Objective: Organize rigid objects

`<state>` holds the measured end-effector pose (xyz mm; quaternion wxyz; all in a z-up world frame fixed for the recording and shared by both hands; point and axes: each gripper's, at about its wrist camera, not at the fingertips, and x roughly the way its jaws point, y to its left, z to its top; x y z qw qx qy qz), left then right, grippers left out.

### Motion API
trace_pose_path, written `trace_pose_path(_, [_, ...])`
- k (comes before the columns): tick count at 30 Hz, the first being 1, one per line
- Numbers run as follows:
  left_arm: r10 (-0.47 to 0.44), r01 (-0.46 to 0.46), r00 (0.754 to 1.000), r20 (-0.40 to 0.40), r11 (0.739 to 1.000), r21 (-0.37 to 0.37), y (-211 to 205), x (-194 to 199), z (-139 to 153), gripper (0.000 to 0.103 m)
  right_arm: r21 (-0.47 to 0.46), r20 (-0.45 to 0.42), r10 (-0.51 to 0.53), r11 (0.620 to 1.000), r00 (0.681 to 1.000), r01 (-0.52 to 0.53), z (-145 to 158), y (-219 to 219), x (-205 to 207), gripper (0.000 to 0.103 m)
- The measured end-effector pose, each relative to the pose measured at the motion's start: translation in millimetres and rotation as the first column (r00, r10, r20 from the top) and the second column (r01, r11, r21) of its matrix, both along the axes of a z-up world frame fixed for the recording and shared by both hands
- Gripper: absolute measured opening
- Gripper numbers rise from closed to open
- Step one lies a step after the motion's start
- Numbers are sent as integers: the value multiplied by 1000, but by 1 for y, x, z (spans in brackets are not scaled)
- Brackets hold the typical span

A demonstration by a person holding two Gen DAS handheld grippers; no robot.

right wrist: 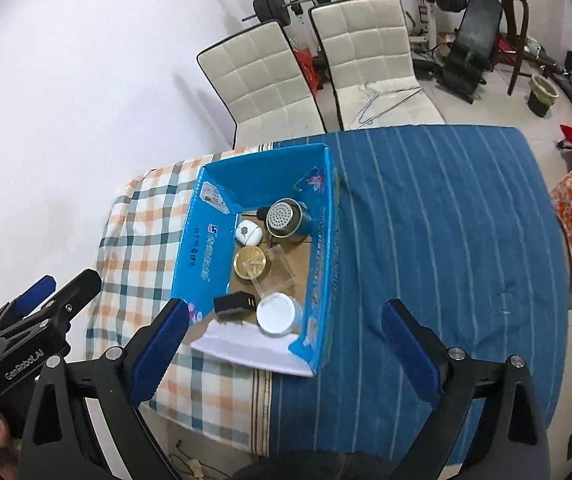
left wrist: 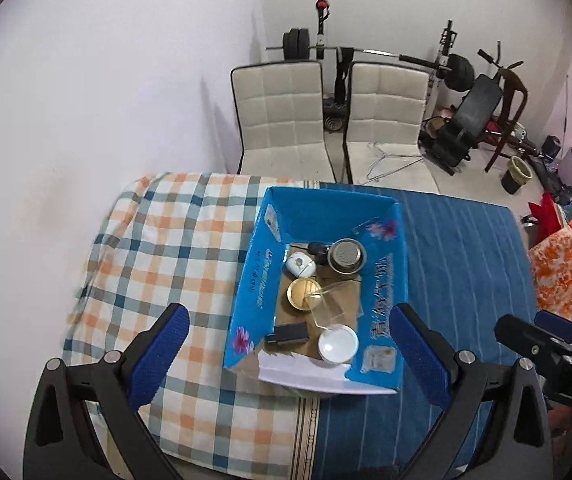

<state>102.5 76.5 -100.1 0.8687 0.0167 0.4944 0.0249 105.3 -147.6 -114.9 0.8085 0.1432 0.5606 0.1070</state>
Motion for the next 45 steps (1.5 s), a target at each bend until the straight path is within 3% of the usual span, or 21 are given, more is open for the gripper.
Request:
trace_pose_path(12, [8, -7, 999, 43, 1000, -7, -7, -46, 43, 103, 15, 68, 39, 999, 997, -40, 68, -19, -66, 99])
trace_pose_path(18, [-6, 7, 998, 54, 1000, -15, -11, -61, 50, 103, 14, 105, 59, 998, 993, -61, 90, -16, -84, 99])
trace_pose_path(23, [-24, 25, 998, 52, 1000, -13, -16, -66, 48, 103, -6, 112, 52, 999, 992, -51, 91, -14, -88, 99])
trace_pose_path(34, [-30, 26, 992, 119, 999, 36, -17, -56, 39, 103, -161, 200, -25, 985, 979, 58, 86, -16, -83, 99])
trace_pose_path(45, [-36, 30, 990, 134, 998, 48, -15, -42, 39, 103, -172, 199, -64, 980, 978, 100, 75, -17, -70, 99])
